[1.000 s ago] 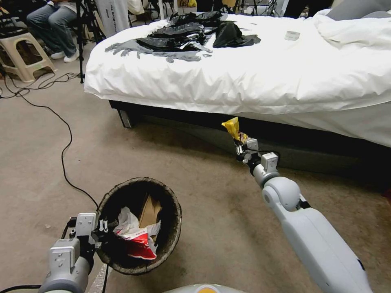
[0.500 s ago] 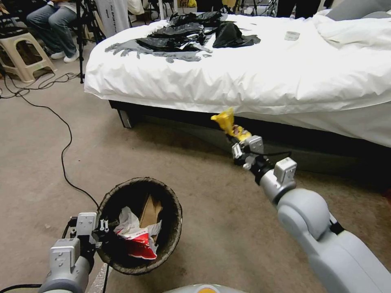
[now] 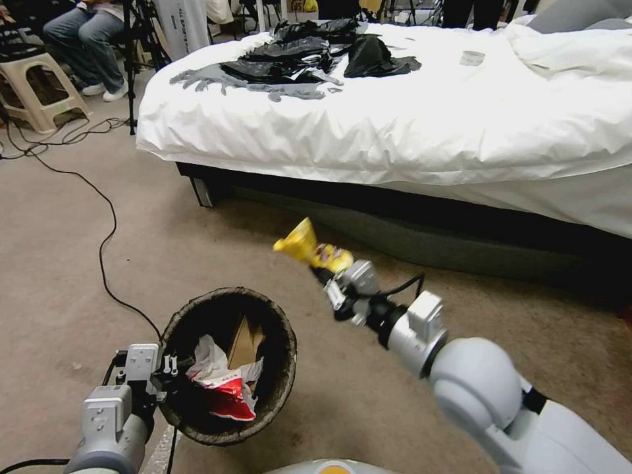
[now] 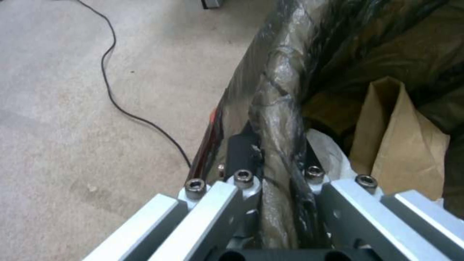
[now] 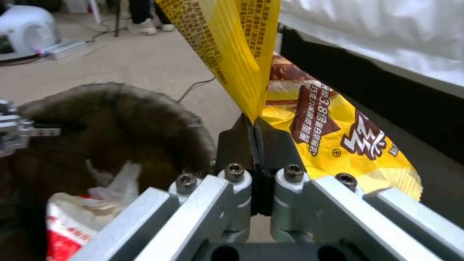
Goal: Pick up the trash bin, then pick up the garbage from the floor and place it into the trash bin.
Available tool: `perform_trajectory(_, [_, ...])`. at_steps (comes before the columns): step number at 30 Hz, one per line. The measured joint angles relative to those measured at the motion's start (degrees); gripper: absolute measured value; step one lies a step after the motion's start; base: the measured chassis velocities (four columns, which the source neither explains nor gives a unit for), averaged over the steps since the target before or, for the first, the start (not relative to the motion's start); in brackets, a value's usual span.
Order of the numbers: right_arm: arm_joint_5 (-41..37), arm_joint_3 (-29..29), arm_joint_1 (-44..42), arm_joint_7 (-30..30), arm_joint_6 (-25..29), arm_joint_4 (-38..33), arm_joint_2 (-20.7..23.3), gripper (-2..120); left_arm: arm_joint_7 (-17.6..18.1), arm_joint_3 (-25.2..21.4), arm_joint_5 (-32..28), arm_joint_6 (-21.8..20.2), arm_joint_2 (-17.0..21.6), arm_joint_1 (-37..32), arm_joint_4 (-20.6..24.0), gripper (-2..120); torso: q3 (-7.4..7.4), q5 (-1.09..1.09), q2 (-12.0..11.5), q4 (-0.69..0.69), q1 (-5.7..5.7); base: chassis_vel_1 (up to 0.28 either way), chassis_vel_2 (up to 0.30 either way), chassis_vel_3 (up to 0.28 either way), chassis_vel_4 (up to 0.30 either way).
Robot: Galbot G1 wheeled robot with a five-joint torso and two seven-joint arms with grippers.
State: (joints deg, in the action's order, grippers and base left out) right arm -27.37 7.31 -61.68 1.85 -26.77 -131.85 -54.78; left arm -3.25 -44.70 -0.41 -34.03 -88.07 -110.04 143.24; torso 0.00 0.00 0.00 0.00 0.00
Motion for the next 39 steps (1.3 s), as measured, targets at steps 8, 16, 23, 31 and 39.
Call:
perform_trajectory(8, [0.0,6.2,3.2,0.4,-1.3,0.0,-0.6,0,0.0,0.0,0.2,0.0,-0.1,0.0,0.0,0,0.0,0.0,0.0,0.0,0.0,0.0,0.0,0.0,0.0])
perform_trajectory(16, [0.0,10.2,4.8,1.1,-2.0,2.0,-1.4,0,-0.1,0.1,0.4,0.1,-0.3,0.0,0.0,0,0.0,0.0,0.0,0.0,0.0,0.0,0.0,0.0,0.0])
perform_trajectory(23, [0.0,12.9,5.9,1.8,-2.4,2.9,-2.3,0,-0.1,0.1,0.5,0.2,-0.4,0.0,0.0,0,0.0,0.0,0.0,0.0,0.0,0.0,0.0,0.0,0.0])
perform_trajectory(31, [-0.1,16.1,7.4,2.5,-2.9,4.8,-3.8,0,-0.1,0.2,0.6,0.3,-0.5,0.0,0.0,0,0.0,0.0,0.0,0.0,0.0,0.0,0.0,0.0,0.0])
perform_trajectory(39, [-0.1,18.3,8.3,3.2,-3.3,6.6,-5.5,0,-0.1,0.2,0.6,0.3,-0.5,0.0,0.0,0,0.0,0.0,0.0,0.0,0.0,0.0,0.0,0.0,0.0])
